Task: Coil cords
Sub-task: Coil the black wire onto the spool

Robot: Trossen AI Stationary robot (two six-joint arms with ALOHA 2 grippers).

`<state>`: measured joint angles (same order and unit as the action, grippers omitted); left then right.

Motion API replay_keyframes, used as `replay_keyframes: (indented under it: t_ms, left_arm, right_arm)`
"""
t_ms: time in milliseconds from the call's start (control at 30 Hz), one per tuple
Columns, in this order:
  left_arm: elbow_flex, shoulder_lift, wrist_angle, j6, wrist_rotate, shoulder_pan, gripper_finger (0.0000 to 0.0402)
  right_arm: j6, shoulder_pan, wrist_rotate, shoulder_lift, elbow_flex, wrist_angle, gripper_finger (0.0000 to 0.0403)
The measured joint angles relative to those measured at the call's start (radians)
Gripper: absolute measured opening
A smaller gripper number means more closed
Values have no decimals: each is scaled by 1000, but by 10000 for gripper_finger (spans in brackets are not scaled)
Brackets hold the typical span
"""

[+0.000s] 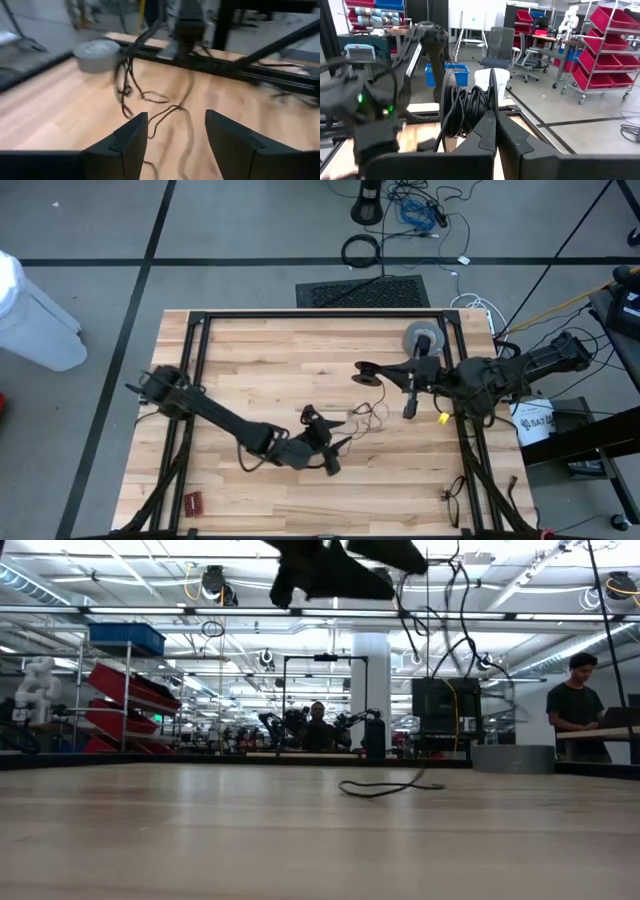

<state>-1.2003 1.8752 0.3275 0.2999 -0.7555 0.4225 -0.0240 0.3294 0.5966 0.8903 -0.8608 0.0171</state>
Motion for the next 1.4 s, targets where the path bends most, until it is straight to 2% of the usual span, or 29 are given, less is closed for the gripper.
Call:
replay_keyframes:
  t_ms: [200, 367, 833, 1067, 1267, 1400]
  left_arm:
    - [0, 140, 309, -97, -7, -4, 205]
    - [-10, 205, 397, -135, -21, -11, 205]
    - [-16, 218, 344, -236, -8, -7, 205]
    - [-16, 217, 289, -250, -19, -41, 205]
    - [-16, 169, 292, -362, -19, -24, 205]
    - [-16, 143, 286, -429, -2, -41, 205]
  right_arm:
    - [-18, 0, 0, -10, 0, 2, 0]
    - [-22, 0, 0, -10, 0, 3, 0]
    - [-22, 0, -6, -10, 0, 2, 0]
    - [-17, 0, -87, -10, 0, 14, 0]
    - [-21, 0, -177, -10, 0, 9, 0]
    - [-17, 0, -185, -10, 0, 9, 0]
